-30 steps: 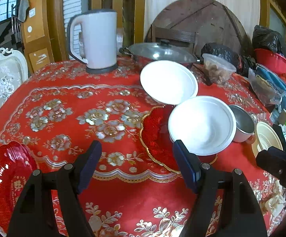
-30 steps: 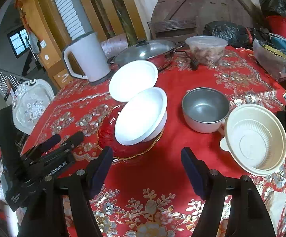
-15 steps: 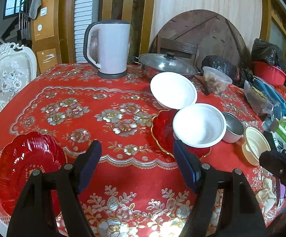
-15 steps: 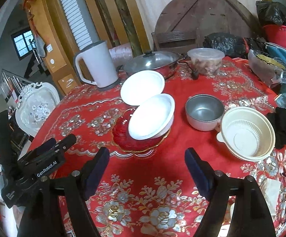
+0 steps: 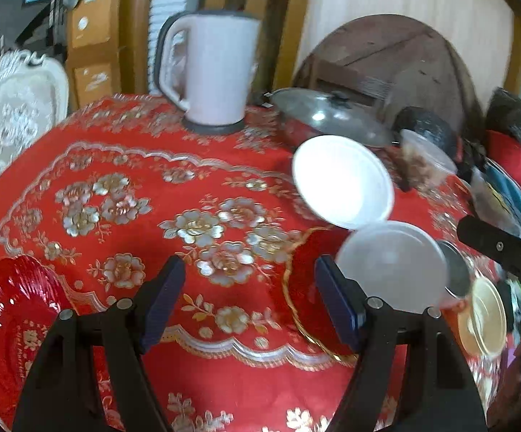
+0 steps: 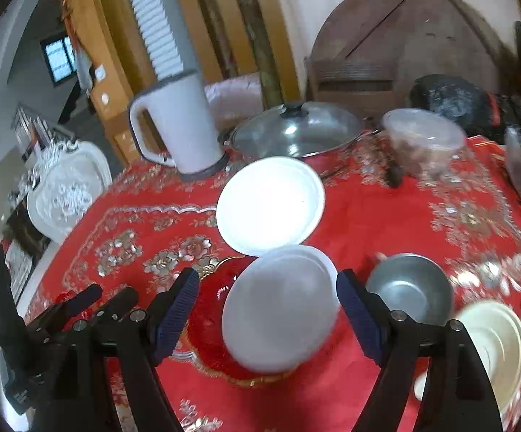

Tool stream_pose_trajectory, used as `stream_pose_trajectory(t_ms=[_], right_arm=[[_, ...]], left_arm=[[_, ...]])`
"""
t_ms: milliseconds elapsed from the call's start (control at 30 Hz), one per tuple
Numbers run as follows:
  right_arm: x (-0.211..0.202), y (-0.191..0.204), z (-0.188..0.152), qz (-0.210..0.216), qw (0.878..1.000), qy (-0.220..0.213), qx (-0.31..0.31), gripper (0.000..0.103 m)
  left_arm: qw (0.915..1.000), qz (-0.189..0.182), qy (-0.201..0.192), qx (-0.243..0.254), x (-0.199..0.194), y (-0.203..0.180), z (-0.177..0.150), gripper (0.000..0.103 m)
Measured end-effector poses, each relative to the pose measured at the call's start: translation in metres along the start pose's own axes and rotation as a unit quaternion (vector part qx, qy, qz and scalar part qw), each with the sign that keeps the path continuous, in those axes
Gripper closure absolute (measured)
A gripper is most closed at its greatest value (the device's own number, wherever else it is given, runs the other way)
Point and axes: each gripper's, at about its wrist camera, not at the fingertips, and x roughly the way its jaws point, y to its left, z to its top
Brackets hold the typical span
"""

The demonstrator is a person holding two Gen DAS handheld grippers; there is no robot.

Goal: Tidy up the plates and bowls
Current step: 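Grasp the white plate rim with the left tool and lift it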

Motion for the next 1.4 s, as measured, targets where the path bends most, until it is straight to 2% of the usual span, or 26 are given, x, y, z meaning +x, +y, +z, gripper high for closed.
stream_pose_trajectory(t_ms=[100, 167, 300, 400, 500, 667, 833, 1000, 1133, 1167, 1267, 1300, 1367, 1400], right_arm=[[0.011, 0.0, 0.005, -0.024, 1.0, 0.009, -0.006, 0.023], [0.013, 0.0, 0.005, -0.035, 0.999, 0.012, -0.006, 0.023], [0.013, -0.013, 0.009, -0.056, 0.997, 0.036, 0.037, 0.023], [0.007, -0.027, 0.014, -0.052, 0.995, 0.035, 0.074, 0.023], [0.013, -0.038, 0.022, -0.071, 0.991, 0.053, 0.095, 0.023], [0.037, -0.053, 0.039, -0.041, 0.988, 0.078, 0.129, 0.023], [0.066, -0.067, 0.063, -0.037, 0.986, 0.094, 0.132, 0.023], [0.105, -0.083, 0.083, -0.023, 0.982, 0.133, 0.13, 0.023], [0.133, -0.092, 0.091, -0.001, 0.979, 0.159, 0.125, 0.023], [0.138, -0.094, 0.092, 0.003, 0.979, 0.162, 0.125, 0.025], [0.155, -0.101, 0.091, 0.009, 0.975, 0.179, 0.132, 0.04], [0.158, -0.103, 0.091, 0.013, 0.974, 0.183, 0.135, 0.049], [0.164, -0.106, 0.089, 0.022, 0.971, 0.194, 0.139, 0.06], [0.166, -0.106, 0.088, 0.023, 0.97, 0.197, 0.138, 0.061]], left_arm=[[0.9991, 0.038, -0.012, -0.015, 0.012, 0.007, 0.002, 0.029], [0.9987, 0.049, 0.005, -0.015, 0.023, 0.008, 0.006, 0.029], [0.9974, 0.052, 0.048, -0.01, 0.031, 0.008, 0.015, 0.029], [0.9979, 0.042, 0.05, -0.005, 0.023, 0.004, 0.027, 0.029], [0.9974, 0.035, 0.063, 0.003, 0.023, -0.002, 0.043, 0.029], [0.9972, 0.038, 0.064, 0.0, 0.034, -0.008, 0.069, 0.029], [0.9974, 0.033, 0.064, -0.008, 0.06, -0.02, 0.093, 0.029], [0.9948, 0.028, 0.098, -0.005, 0.102, -0.035, 0.104, 0.029], [0.9937, 0.027, 0.109, -0.004, 0.126, -0.04, 0.109, 0.029], [0.9934, 0.022, 0.112, -0.007, 0.132, -0.041, 0.11, 0.029], [0.9925, 0.003, 0.122, -0.009, 0.144, -0.047, 0.11, 0.029], [0.9921, 0.002, 0.125, -0.008, 0.147, -0.049, 0.11, 0.029], [0.9913, 0.004, 0.132, -0.001, 0.154, -0.055, 0.11, 0.029], [0.9909, 0.007, 0.134, 0.003, 0.157, -0.057, 0.111, 0.029]])
